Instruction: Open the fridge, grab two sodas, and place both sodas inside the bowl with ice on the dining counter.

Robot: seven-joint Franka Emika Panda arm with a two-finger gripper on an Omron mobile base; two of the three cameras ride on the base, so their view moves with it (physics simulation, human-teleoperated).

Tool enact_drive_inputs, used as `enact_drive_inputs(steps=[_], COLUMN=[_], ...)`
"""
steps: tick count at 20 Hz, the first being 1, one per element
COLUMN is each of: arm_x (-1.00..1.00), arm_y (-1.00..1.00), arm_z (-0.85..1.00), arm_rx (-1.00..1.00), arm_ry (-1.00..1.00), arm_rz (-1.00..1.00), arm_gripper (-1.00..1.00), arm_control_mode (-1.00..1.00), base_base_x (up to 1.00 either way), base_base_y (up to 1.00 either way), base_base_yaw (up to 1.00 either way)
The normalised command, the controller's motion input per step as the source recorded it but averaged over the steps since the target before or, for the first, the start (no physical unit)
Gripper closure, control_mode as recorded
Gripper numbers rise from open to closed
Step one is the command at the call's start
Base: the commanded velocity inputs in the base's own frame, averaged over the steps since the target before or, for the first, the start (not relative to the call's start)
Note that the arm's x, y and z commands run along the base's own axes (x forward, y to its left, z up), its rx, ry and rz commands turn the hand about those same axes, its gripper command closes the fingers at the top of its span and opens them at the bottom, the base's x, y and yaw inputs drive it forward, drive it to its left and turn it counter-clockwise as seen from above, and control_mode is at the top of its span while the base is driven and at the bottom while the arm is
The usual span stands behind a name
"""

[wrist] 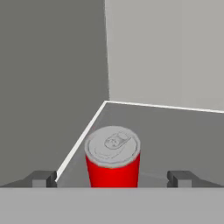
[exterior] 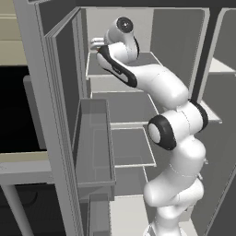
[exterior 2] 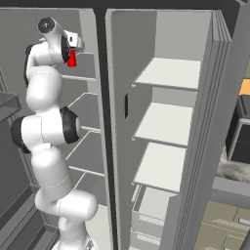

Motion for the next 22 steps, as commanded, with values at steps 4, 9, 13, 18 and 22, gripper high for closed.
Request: enact_drive_inputs(steps=[4,9,13,18,22], arm_x=[0.29,0.27,0.23,0.07,-0.11], arm_y=[0.02,0.06,0.01,0.00,0.00], arm_z=[-0.09,-0.11,-0.14,-0.07,-0.13], arm_rx=[0.00,0.00,0.00,0.00,0.00], arm_ry=[0.06,0.07,0.06,0.06,0.00], arm_rz=[0.00,0.00,0.00,0.00,0.00], arm_gripper=[-1.00,1.00,1.00,1.00,1.00], arm_control_mode=[-1.00,-1.00,-1.00,-1.00,-1.00], base_base_x=[0.00,0.00,0.00,0.00,0.00], base_base_y=[0.00,0.00,0.00,0.00,0.00], base_base_yaw=[0.00,0.00,0.00,0.00,0.00])
